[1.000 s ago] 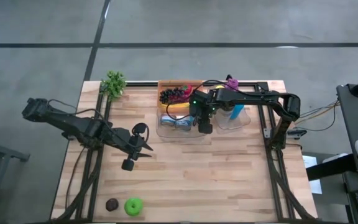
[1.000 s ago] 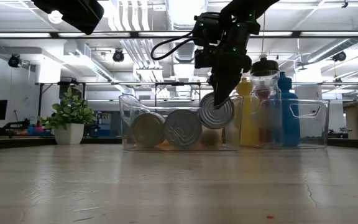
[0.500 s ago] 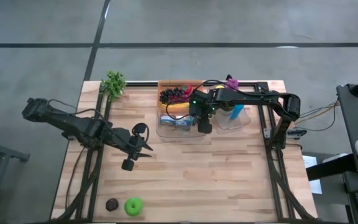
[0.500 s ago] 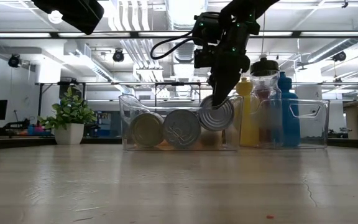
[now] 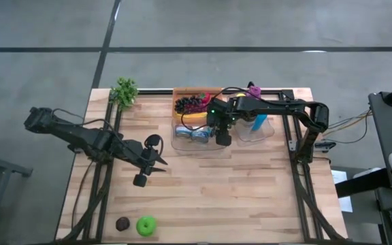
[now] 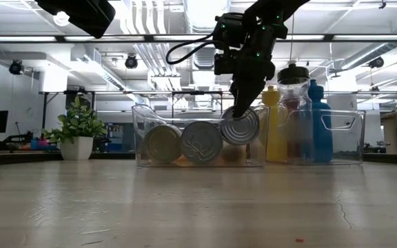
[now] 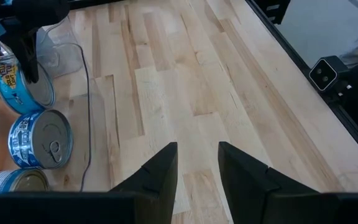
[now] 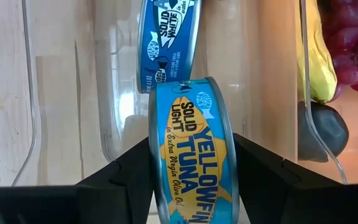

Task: Pick & Place Food Item
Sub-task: Put the yellow and blue can into the left transparent bin

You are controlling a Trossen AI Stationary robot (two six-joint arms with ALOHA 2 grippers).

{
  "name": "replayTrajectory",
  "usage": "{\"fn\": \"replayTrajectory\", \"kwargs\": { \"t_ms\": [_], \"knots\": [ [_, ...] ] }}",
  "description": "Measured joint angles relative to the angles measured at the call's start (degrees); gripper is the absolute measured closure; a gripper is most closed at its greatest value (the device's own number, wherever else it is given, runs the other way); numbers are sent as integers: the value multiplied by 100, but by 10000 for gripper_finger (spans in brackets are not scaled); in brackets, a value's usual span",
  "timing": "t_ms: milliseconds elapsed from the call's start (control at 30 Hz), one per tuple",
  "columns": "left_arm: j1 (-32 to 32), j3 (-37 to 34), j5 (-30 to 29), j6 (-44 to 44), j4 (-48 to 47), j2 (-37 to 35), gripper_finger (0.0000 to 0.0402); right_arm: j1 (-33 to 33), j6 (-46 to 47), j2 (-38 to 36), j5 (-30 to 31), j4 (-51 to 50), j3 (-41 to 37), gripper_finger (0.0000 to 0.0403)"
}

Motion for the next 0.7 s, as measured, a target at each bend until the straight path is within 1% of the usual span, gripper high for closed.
{"fn": "replayTrajectory", "kwargs": {
  "t_ms": [233, 700],
  "knots": [
    [0, 0, 0, 0, 1, 0, 284, 0, -182, 0, 0, -64, 69, 212],
    [0, 0, -2, 0, -1, 0, 284, 11, -216, -2, -11, -733, 741, 216]
  ]
}}
